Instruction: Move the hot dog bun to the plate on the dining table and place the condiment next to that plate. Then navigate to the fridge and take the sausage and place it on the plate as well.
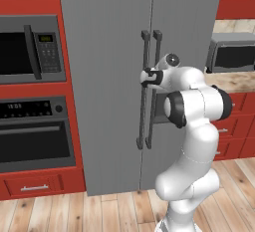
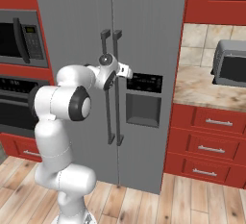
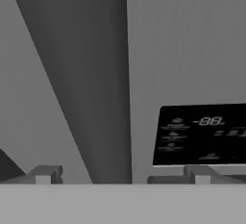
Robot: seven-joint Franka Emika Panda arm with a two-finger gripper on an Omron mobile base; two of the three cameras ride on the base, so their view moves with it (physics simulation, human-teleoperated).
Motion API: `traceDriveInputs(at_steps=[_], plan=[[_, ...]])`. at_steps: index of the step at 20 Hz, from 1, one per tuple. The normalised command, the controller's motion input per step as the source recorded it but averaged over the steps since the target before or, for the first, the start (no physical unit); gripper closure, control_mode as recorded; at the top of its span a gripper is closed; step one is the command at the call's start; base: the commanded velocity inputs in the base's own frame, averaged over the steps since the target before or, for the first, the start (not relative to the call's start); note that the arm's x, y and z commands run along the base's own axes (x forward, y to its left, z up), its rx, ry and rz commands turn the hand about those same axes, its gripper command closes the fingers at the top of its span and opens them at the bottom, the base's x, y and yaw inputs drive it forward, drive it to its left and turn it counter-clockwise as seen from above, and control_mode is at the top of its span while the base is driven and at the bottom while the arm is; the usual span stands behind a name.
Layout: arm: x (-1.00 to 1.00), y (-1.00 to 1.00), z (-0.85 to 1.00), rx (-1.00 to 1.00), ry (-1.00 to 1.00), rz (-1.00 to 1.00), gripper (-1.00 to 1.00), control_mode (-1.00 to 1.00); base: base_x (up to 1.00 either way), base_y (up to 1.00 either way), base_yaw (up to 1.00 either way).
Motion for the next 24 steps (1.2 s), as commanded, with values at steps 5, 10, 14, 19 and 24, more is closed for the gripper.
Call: traceDriveInputs(at_steps=[5,10,14,19,24], plan=[[0.54,-0.01,-0.2,0.0,-0.01,0.04,1.0,-1.0,0.0,0.0,0.0],[0.59,-0.09,-0.18,0.0,0.0,0.13,1.0,-1.0,0.0,0.0,0.0],[0.39,-0.01,-0.16,-0.01,0.05,0.1,1.0,-1.0,0.0,0.0,0.0],[-0.5,0.05,-0.07,-0.01,0.08,-0.16,1.0,-1.0,0.0,0.0,0.0],[-1.0,-0.08,0.27,0.01,0.0,-0.32,1.0,-1.0,0.0,0.0,0.0]])
